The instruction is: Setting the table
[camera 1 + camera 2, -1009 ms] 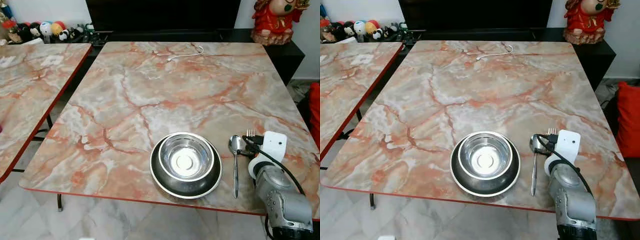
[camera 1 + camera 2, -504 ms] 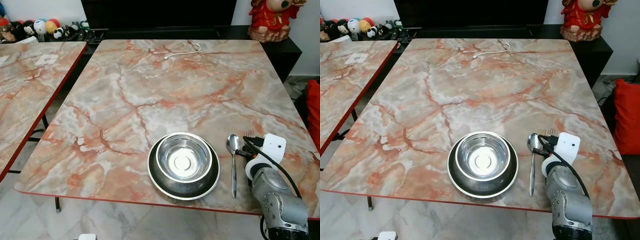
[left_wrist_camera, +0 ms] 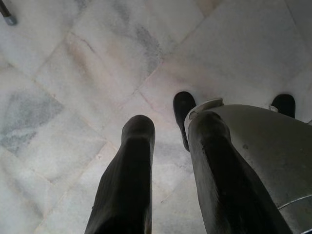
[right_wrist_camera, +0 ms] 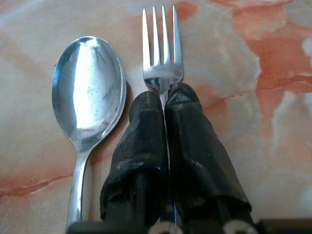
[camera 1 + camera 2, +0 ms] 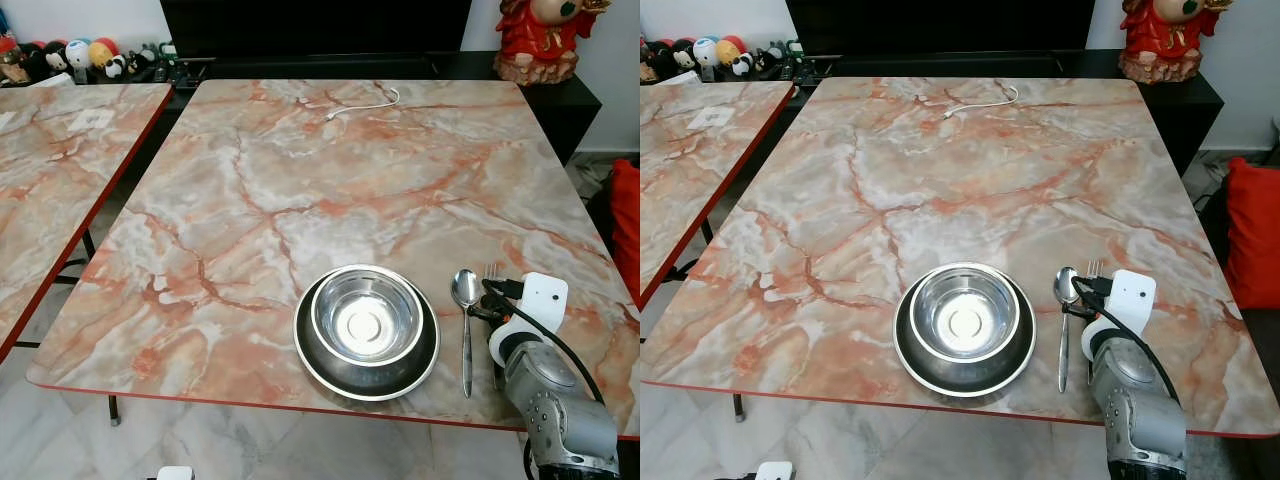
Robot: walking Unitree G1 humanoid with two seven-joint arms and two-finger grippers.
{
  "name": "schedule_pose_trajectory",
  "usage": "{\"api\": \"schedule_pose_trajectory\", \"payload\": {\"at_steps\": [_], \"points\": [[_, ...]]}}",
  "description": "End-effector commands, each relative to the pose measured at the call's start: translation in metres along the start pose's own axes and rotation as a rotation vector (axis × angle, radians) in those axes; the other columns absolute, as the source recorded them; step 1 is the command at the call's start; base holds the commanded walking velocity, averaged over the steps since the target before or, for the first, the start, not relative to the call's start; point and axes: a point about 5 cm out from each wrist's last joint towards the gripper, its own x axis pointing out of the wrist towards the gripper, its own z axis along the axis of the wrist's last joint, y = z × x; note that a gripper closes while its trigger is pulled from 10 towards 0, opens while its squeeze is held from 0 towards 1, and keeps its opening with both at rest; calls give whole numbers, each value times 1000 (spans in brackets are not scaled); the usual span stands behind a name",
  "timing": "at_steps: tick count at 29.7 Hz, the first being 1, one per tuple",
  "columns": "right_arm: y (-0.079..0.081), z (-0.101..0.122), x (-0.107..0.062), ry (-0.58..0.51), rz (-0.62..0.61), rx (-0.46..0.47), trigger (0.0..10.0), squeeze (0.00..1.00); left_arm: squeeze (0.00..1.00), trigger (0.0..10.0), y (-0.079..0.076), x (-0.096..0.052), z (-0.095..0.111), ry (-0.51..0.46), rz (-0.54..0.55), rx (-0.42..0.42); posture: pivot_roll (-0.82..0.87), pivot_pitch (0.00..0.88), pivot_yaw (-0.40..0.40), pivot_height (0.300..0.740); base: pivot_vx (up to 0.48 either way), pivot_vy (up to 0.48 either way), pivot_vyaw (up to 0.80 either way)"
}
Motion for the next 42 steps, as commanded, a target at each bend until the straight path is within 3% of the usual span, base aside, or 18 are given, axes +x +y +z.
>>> {"api": "schedule_pose_trajectory", "payload": {"at_steps": [1,16,21,22,25,27,35,36,42], "points": [[0,-24,-2,106,-5,-5,10000,0,0,10000,3,-3,-9,38,9,-4,-114,145,48,740,0,0,0],[-7,-44,0,158,-47,-14,10000,0,0,10000,4,-3,-8,37,12,-5,-109,142,48,740,0,0,0],[-6,-44,0,159,-46,-14,10000,122,0,10000,4,-3,-8,37,13,-6,-108,143,48,740,0,0,0],[-6,-44,1,160,-45,-16,10000,298,0,10000,4,-2,-8,36,13,-6,-108,142,48,740,0,0,0],[-6,-44,1,158,-46,-19,10000,318,0,10000,4,-2,-8,36,13,-6,-107,142,48,740,0,0,0],[-7,-44,2,155,-45,-30,10000,525,0,10000,4,-2,-8,36,13,-6,-107,142,48,740,0,0,0],[-6,-44,2,158,-43,-26,10000,533,0,10000,4,-2,-7,34,13,-5,-107,140,48,740,0,0,0],[-6,-44,2,157,-43,-25,10000,737,0,10000,4,-2,-7,34,13,-6,-107,140,48,740,0,0,0],[-7,-44,2,162,-51,-36,10000,714,0,10000,4,-2,-7,34,14,-7,-106,140,47,740,0,0,0]]}}
